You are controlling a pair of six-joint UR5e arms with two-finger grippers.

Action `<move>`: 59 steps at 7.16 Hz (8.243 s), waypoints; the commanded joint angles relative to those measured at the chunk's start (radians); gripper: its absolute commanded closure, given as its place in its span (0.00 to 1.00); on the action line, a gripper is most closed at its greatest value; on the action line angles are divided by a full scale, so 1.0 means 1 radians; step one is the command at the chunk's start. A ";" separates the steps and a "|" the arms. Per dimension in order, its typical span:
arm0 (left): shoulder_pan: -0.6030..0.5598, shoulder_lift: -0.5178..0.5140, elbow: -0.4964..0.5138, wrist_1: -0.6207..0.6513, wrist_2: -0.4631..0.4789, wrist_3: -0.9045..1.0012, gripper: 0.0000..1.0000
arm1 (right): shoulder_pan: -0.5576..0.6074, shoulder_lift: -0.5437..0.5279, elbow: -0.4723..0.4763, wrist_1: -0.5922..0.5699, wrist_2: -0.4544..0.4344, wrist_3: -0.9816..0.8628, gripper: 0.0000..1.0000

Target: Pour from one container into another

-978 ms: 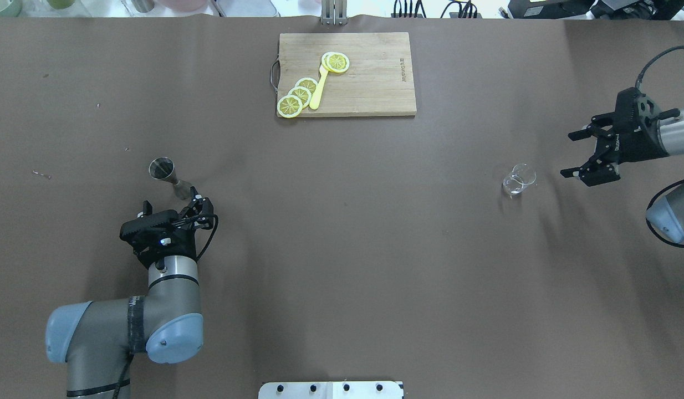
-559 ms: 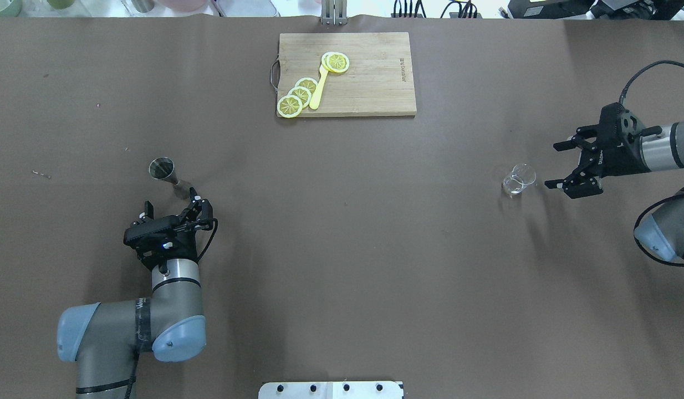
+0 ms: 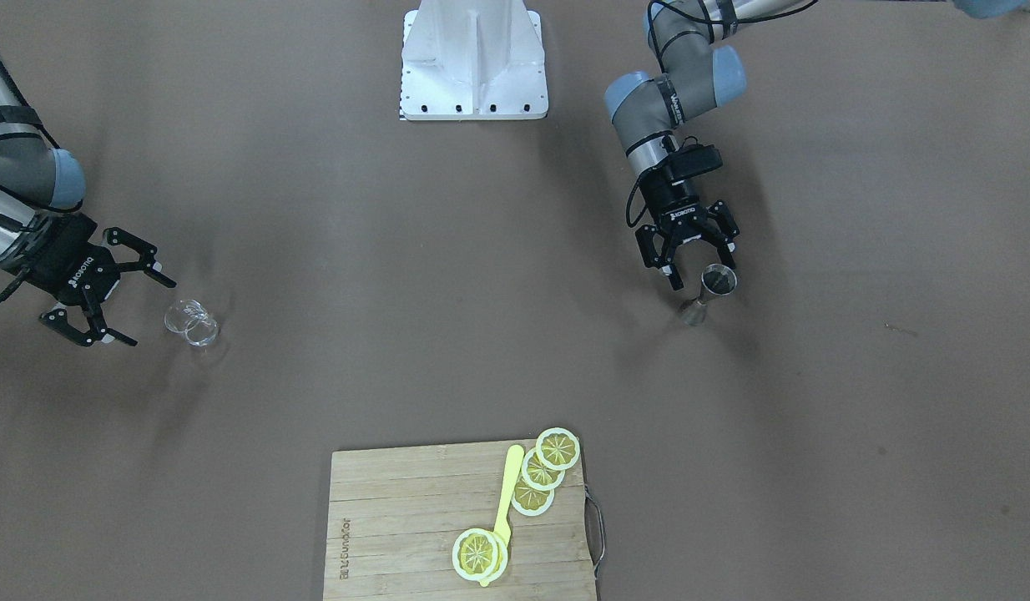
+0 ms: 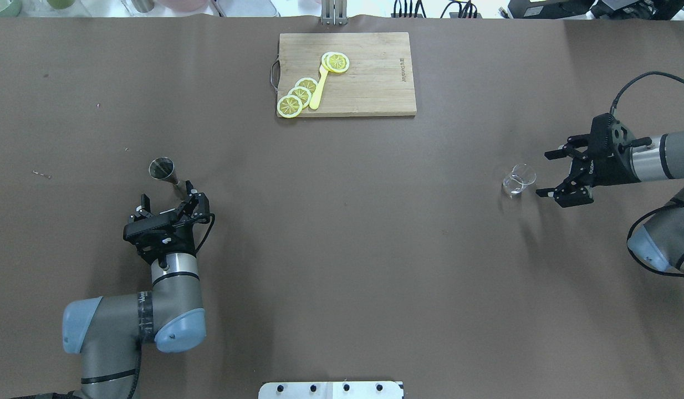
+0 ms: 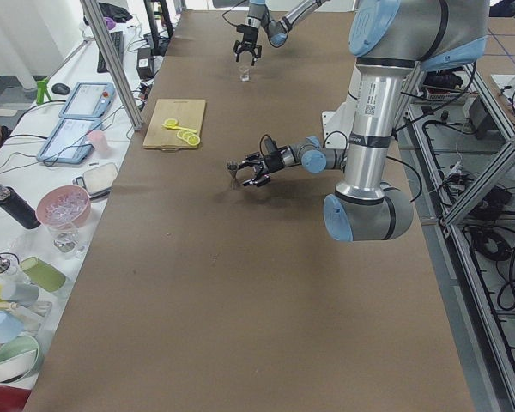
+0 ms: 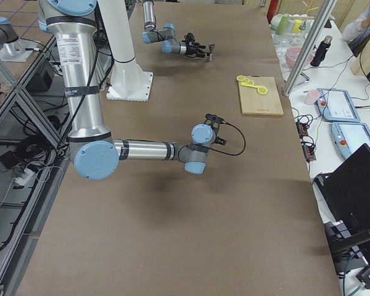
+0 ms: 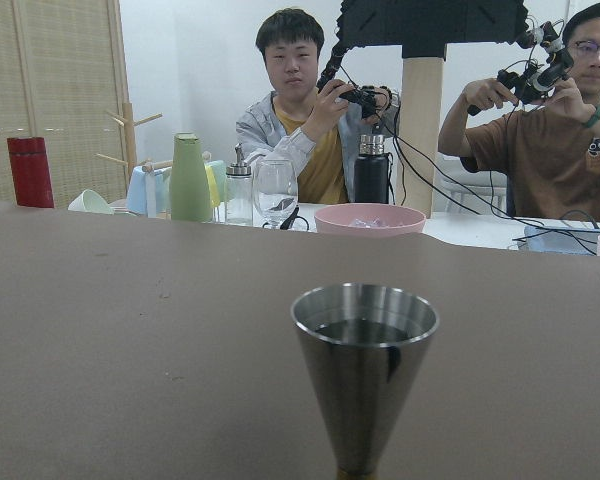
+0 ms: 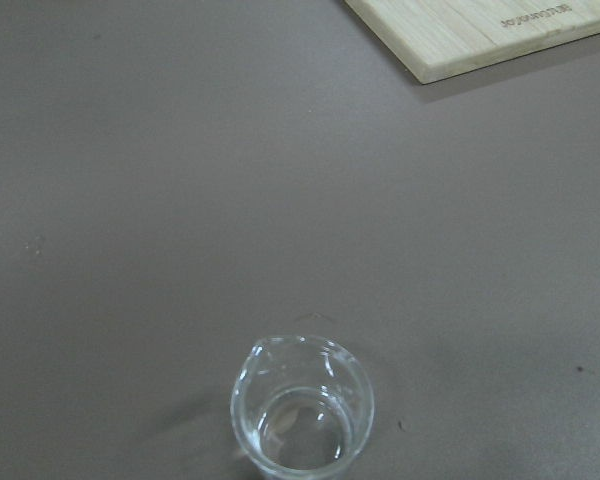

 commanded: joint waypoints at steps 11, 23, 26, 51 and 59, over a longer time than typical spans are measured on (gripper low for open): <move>-0.031 -0.077 0.117 0.012 0.049 0.002 0.36 | -0.034 0.015 -0.020 0.003 -0.003 0.003 0.00; -0.137 -0.080 0.004 -0.137 0.006 0.366 1.00 | -0.031 -0.002 -0.058 0.083 0.040 0.023 0.00; -0.156 -0.125 0.008 -0.542 -0.102 0.795 1.00 | -0.033 0.021 -0.076 0.081 -0.037 0.034 0.01; -0.022 -0.271 0.203 -1.500 -0.637 1.707 1.00 | -0.087 0.062 -0.107 0.084 -0.105 0.109 0.21; -0.062 -0.320 0.244 -1.508 -0.835 1.700 1.00 | -0.088 0.064 -0.105 0.084 -0.105 0.107 0.24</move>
